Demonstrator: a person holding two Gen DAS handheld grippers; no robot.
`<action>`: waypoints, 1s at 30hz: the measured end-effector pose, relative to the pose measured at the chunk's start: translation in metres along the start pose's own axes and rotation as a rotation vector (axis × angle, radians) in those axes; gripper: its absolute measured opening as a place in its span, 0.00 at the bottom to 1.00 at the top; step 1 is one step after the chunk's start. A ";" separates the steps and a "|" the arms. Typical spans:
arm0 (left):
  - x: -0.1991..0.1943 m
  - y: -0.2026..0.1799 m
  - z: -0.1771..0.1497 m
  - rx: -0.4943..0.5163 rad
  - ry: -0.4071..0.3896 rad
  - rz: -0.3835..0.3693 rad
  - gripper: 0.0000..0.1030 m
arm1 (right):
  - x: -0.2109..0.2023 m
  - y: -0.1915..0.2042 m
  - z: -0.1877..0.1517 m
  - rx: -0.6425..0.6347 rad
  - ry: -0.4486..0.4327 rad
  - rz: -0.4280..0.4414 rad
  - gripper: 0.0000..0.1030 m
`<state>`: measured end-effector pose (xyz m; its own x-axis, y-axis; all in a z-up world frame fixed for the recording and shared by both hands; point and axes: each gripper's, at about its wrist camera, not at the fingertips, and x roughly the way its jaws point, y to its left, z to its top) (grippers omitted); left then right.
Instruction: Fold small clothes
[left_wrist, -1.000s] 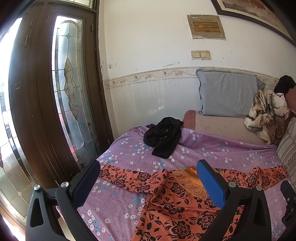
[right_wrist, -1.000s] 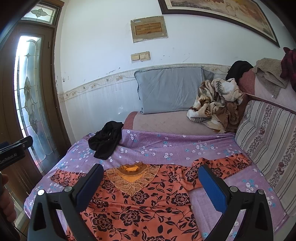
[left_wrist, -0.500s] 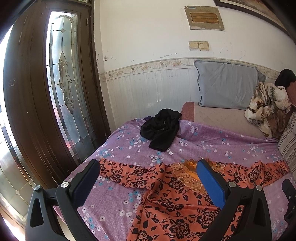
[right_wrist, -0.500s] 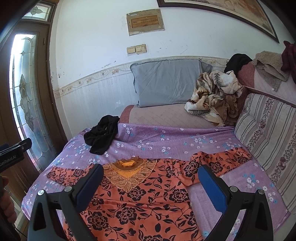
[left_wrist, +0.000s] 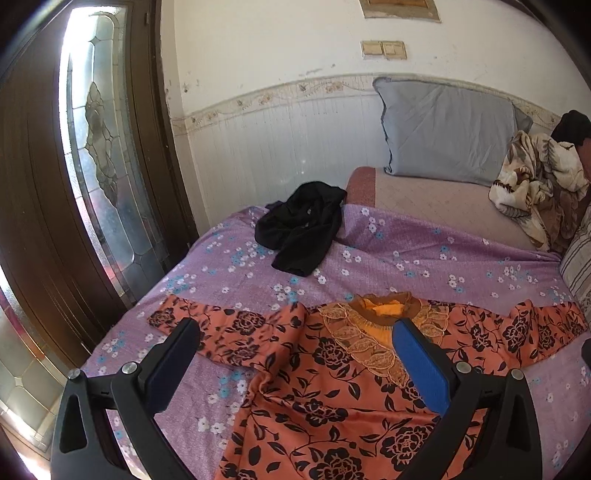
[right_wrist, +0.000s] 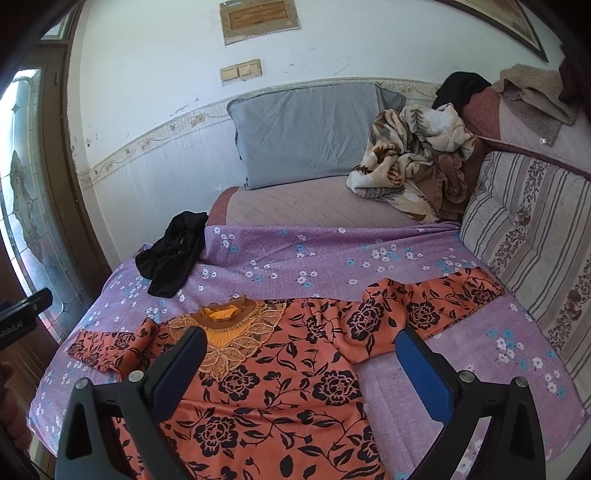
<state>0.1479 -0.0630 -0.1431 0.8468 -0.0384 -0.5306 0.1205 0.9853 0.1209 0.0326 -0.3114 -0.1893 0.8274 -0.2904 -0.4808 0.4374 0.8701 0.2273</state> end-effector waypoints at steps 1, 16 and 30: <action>0.021 -0.007 -0.007 -0.002 0.036 -0.027 1.00 | 0.011 -0.017 0.000 0.043 0.008 0.015 1.00; 0.211 -0.087 -0.110 0.079 0.463 -0.076 1.00 | 0.163 -0.339 -0.037 1.075 0.040 -0.018 0.76; 0.222 -0.086 -0.104 0.015 0.448 -0.102 1.00 | 0.241 -0.415 0.005 0.935 -0.031 -0.296 0.27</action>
<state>0.2713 -0.1392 -0.3586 0.5233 -0.0558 -0.8503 0.2016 0.9776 0.0599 0.0521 -0.7447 -0.3952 0.6421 -0.4680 -0.6072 0.7206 0.0983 0.6863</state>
